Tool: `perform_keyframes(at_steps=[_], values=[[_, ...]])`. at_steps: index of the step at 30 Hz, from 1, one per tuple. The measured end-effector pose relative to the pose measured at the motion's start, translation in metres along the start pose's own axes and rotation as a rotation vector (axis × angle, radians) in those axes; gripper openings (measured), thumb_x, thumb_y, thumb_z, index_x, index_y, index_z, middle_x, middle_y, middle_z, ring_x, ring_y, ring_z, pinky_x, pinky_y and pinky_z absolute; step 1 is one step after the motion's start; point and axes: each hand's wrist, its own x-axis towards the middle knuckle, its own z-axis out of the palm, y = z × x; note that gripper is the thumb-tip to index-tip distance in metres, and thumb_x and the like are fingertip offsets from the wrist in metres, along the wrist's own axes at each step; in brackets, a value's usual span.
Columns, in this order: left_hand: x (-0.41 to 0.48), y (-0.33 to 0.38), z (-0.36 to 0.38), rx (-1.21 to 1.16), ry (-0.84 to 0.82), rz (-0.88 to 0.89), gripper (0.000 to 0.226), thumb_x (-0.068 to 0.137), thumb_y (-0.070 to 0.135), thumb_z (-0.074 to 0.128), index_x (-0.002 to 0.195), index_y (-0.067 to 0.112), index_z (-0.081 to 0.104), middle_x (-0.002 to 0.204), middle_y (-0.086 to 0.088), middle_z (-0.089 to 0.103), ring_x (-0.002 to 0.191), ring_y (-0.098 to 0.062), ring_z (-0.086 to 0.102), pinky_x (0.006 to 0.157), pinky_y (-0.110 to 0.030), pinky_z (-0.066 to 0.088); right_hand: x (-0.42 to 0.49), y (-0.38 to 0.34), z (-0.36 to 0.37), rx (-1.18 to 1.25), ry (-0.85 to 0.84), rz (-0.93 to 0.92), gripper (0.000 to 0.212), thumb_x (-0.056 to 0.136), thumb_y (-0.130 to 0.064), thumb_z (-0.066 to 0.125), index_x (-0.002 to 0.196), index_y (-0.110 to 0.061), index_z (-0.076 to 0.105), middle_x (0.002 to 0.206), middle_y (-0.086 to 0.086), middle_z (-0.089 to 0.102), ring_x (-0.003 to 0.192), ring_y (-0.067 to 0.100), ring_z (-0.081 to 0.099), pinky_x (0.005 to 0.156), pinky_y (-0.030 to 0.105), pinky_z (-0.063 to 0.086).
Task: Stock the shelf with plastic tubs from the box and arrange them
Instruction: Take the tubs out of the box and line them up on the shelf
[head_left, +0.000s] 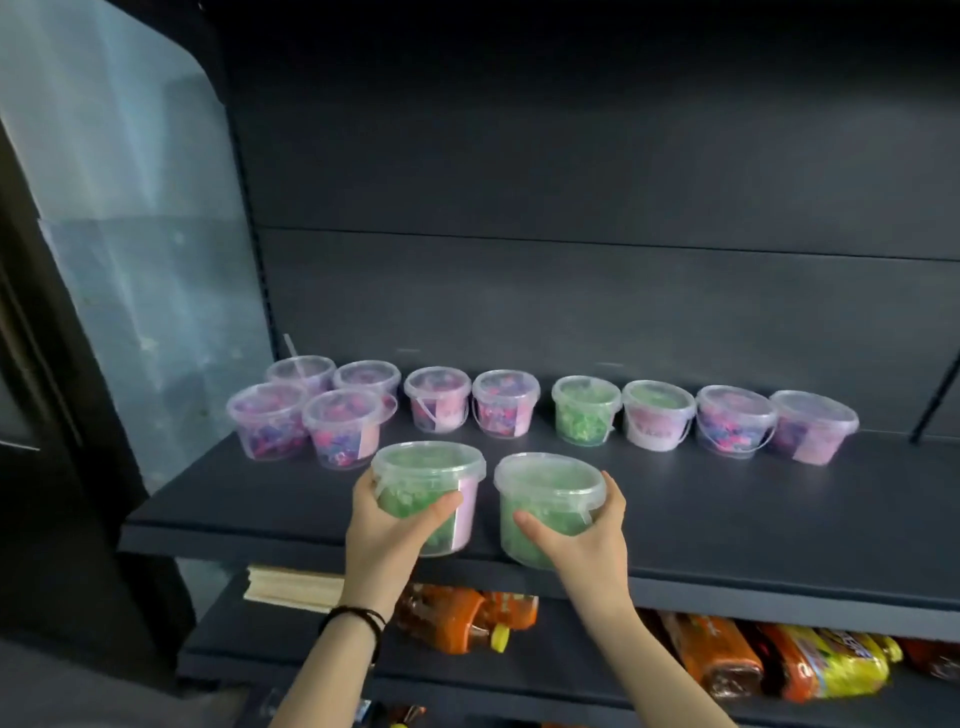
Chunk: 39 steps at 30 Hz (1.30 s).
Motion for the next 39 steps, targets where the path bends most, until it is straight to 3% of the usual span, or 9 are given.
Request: perform_keyframes(at_steps=[10,16,24,27,29,32,34,36,39], values=[[0.081,-0.048,0.012,0.081,-0.014,-0.001,0.081,0.058,0.024,0.093,0.119,0.025,0.038,0.112,0.012,0.055,0.102,-0.005,0.056,0.072,-0.007,0.043,0.051,0.028,0.047,-0.173,-0.006,0.013,0.112,0.056,-0.036,0.091,0.142,-0.033,0.021,0.12,-0.017,0.046,0.111,0.009,0.048,0.091,0.027,0.041],[0.116,-0.056,0.025,0.142,-0.025,0.056,0.076,0.06,0.019,0.092,0.126,0.015,0.054,0.125,-0.006,0.058,0.121,-0.024,0.052,0.103,-0.046,0.046,0.087,0.033,0.057,-0.198,-0.018,0.046,0.115,0.056,-0.035,0.092,0.145,-0.029,0.02,0.123,-0.012,0.048,0.113,0.012,0.049,0.098,0.035,0.045],[0.143,-0.062,0.043,0.034,0.069,-0.018,0.089,0.061,0.017,0.091,0.133,0.023,0.039,0.12,0.008,0.056,0.107,-0.01,0.056,0.08,-0.014,0.042,0.128,0.044,0.069,-0.157,-0.062,0.062,0.115,0.056,-0.035,0.091,0.142,-0.036,0.014,0.107,-0.023,0.047,0.103,0.01,0.05,0.082,0.025,0.042],[0.145,-0.064,0.043,0.062,0.085,0.021,0.084,0.06,0.019,0.091,0.127,0.027,0.041,0.115,0.014,0.055,0.102,-0.003,0.055,0.08,-0.013,0.041,0.134,0.045,0.073,-0.175,-0.06,0.063,0.108,0.053,-0.042,0.088,0.134,-0.045,0.017,0.106,-0.027,0.048,0.104,0.011,0.054,0.077,0.024,0.043],[0.144,-0.061,0.042,0.076,0.094,0.054,0.076,0.062,0.017,0.09,0.125,0.022,0.048,0.115,0.011,0.058,0.103,-0.003,0.057,0.085,-0.015,0.043,0.132,0.04,0.074,-0.21,-0.066,0.052,0.112,0.055,-0.043,0.088,0.14,-0.041,0.014,0.118,-0.019,0.052,0.112,0.015,0.054,0.083,0.029,0.046],[0.135,-0.059,0.037,0.081,0.078,0.067,0.06,0.065,0.011,0.087,0.115,0.021,0.054,0.11,0.011,0.061,0.097,0.007,0.059,0.074,-0.001,0.042,0.124,0.037,0.069,-0.239,-0.065,0.069,0.119,0.062,-0.036,0.088,0.151,-0.026,0.009,0.142,-0.003,0.047,0.128,0.02,0.048,0.102,0.04,0.044],[0.121,-0.057,0.032,0.084,0.087,0.059,0.065,0.069,0.013,0.086,0.124,0.017,0.052,0.121,0.007,0.058,0.109,0.0,0.057,0.087,-0.006,0.043,0.111,0.038,0.059,-0.231,-0.05,0.074,0.114,0.066,-0.033,0.087,0.152,-0.02,0.013,0.145,0.0,0.044,0.13,0.019,0.046,0.106,0.04,0.042],[0.105,-0.051,0.026,0.088,0.083,0.017,0.076,0.073,0.022,0.084,0.138,0.014,0.044,0.135,-0.001,0.049,0.122,-0.017,0.049,0.102,-0.029,0.042,0.096,0.035,0.046,-0.24,-0.026,0.072,0.1,0.071,-0.031,0.084,0.149,-0.018,0.023,0.139,0.001,0.049,0.122,0.017,0.051,0.101,0.034,0.045],[0.078,-0.044,0.021,0.031,-0.015,0.024,0.059,0.076,0.033,0.081,0.126,0.025,0.049,0.123,0.007,0.057,0.11,-0.01,0.056,0.085,-0.021,0.044,0.073,0.034,0.024,-0.237,0.012,0.041,0.079,0.075,-0.028,0.081,0.14,-0.019,0.037,0.123,-0.003,0.056,0.109,0.015,0.056,0.091,0.027,0.046]])
